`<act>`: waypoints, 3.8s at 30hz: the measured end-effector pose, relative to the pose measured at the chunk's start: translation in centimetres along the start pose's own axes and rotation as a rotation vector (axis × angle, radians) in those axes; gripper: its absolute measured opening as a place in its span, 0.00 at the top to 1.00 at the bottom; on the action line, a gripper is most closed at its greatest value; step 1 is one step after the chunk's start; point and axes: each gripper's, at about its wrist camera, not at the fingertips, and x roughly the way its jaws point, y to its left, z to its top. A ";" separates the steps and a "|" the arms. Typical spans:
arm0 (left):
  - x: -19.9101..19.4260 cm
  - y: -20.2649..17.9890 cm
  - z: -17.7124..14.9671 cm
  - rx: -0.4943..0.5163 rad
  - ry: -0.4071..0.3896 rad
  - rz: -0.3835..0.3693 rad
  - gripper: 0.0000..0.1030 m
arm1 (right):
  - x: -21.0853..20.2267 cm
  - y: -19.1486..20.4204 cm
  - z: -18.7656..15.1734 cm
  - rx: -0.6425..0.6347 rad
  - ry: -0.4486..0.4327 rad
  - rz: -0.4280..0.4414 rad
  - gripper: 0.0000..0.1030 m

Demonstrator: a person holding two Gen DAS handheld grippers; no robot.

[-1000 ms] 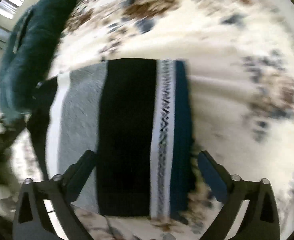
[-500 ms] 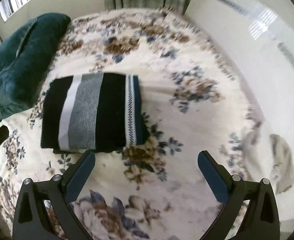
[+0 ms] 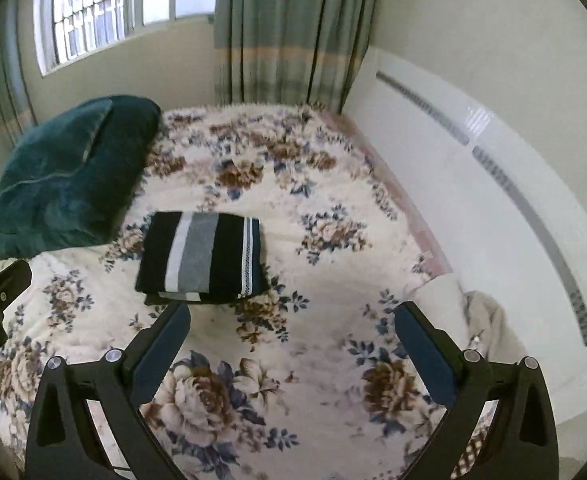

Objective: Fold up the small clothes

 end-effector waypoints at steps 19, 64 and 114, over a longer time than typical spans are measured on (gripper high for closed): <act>-13.8 0.2 -1.5 -0.006 -0.100 0.007 0.00 | -19.5 -1.5 -1.9 -0.057 -0.172 0.084 0.00; -18.3 0.1 -1.0 -0.002 -0.158 -0.007 0.00 | -24.7 -2.3 -2.8 -0.042 -0.213 0.125 0.00; -19.2 0.0 -1.7 0.001 -0.185 0.095 0.00 | -25.6 -1.1 -2.5 -0.046 -0.236 0.150 0.00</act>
